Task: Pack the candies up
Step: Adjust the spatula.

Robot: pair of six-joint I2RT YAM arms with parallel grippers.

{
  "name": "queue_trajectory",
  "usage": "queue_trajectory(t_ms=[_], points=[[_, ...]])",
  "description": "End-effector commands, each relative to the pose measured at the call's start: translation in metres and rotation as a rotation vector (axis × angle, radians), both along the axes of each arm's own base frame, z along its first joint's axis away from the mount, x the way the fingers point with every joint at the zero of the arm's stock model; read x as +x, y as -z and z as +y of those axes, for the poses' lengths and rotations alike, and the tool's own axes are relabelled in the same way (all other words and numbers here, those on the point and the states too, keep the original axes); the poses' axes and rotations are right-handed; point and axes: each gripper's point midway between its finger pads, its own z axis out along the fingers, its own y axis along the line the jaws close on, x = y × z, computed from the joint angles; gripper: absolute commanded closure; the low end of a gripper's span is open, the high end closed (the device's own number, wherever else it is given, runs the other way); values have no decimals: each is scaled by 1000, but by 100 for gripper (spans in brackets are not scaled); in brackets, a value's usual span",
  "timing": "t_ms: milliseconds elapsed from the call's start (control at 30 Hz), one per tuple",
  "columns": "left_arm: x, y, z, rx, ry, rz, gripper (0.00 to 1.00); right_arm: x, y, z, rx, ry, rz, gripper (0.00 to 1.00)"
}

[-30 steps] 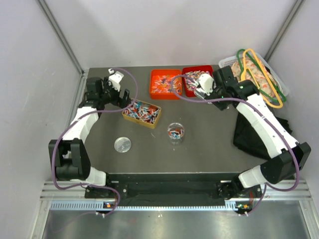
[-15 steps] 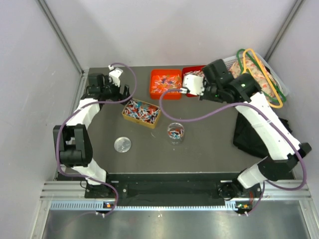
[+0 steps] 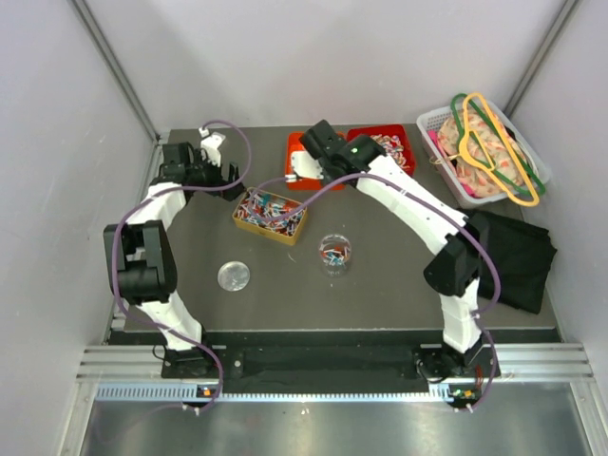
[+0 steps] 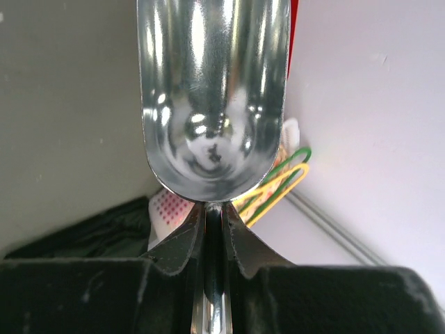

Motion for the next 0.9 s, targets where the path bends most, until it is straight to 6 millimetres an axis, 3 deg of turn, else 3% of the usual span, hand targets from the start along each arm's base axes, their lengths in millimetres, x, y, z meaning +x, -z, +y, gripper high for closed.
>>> queue_trajectory(t_ms=[0, 67, 167, 233, 300, 533, 733, 867], points=[[3, -44, -25, -115, 118, -102, 1, 17, -32, 39, 142, -38, -128, 100], [-1, -52, -39, -217, 155, -83, 1, 16, -22, 53, 216, -38, -87, 100], [-1, -67, -55, -352, 207, -78, 1, 3, -23, 66, 340, -54, -33, 100], [-4, -81, -67, -456, 260, -67, 1, 0, -10, 70, 363, -52, -14, 100], [2, -88, -71, -499, 280, -96, 1, -6, -3, 74, 399, -31, 26, 100], [-7, -109, -87, -655, 347, -54, 1, -8, 5, 84, 418, -34, 52, 100], [-14, -111, -105, -657, 370, -48, 1, -11, -1, 91, 433, -48, 44, 100], [-13, -102, -118, -616, 365, -34, 1, -18, -8, 99, 449, -64, 37, 100]])
